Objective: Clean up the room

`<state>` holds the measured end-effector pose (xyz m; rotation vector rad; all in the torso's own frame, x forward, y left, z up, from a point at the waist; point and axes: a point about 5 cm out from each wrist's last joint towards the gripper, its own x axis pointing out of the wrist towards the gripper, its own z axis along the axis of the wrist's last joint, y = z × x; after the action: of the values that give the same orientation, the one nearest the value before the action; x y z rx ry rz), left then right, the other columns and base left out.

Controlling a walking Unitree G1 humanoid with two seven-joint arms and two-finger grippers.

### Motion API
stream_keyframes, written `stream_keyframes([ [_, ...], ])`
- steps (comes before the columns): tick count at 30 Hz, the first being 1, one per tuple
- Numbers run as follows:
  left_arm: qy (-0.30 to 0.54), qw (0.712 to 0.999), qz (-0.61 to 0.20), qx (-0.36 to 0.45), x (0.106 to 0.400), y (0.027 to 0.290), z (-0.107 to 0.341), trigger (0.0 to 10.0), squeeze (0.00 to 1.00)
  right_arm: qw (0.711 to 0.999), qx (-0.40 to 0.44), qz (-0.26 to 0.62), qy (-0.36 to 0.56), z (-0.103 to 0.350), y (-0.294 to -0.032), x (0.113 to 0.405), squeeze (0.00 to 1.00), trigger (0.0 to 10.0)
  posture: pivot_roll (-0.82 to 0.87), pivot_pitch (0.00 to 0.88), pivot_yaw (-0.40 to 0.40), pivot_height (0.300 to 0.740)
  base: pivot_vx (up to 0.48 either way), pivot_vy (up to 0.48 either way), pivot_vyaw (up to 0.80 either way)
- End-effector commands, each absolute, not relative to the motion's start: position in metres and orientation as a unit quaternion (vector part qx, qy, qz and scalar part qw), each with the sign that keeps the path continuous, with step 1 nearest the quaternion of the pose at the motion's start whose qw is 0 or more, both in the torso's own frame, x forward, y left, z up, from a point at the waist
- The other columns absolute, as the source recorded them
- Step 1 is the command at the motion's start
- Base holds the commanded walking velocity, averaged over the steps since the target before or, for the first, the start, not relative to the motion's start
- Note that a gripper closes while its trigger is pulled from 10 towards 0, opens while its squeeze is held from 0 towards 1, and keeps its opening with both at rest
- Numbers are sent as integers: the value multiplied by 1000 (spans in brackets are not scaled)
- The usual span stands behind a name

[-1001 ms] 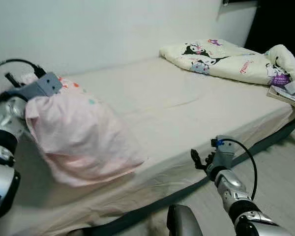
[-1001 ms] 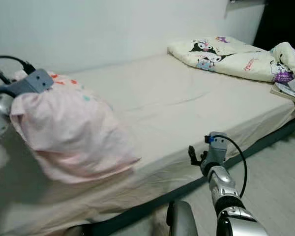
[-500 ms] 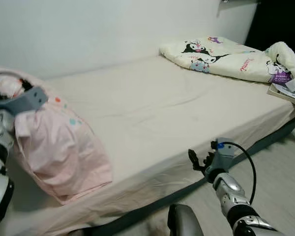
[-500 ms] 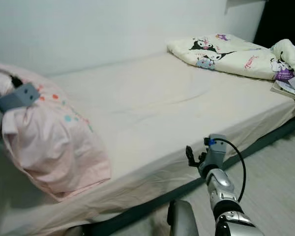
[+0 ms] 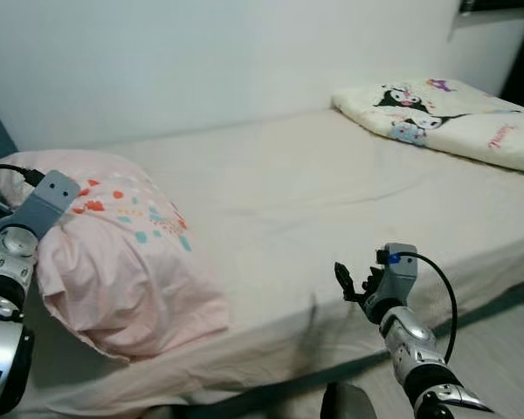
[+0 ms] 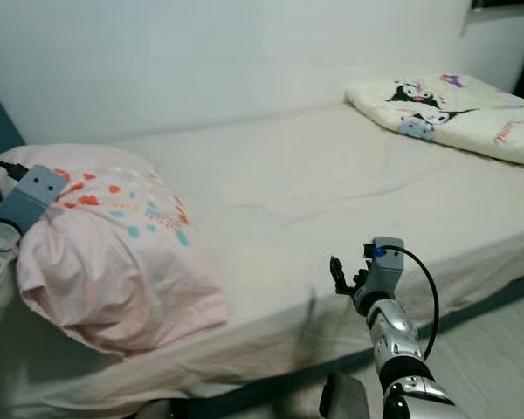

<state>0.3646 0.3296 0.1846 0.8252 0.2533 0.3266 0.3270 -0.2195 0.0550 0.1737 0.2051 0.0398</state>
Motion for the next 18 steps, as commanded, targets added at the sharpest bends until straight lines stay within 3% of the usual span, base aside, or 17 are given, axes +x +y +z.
stream_keyframes([
  [1, 76, 900, 169, 394, 371, 326, 204, 10000, 0, 991, 94, 11, 94, 55, -219, 326, 0, 10000, -82, 0, 11, 400, 0, 0, 800],
  [5, 57, 890, 173, 418, 377, 317, 212, 10000, 0, 992, 88, 8, 94, 56, -221, 326, 0, 10000, -88, 0, 14, 400, 0, 0, 800],
  [14, 100, 886, 197, 408, 368, 327, 193, 10000, 0, 992, 84, 6, 99, 53, -220, 325, 0, 10000, -87, 0, 14, 400, 0, 0, 800],
  [18, 124, 896, 189, 382, 362, 327, 173, 10000, 0, 989, 92, -7, 112, 49, -221, 323, 0, 10000, -82, 0, 11, 400, 0, 0, 0],
])
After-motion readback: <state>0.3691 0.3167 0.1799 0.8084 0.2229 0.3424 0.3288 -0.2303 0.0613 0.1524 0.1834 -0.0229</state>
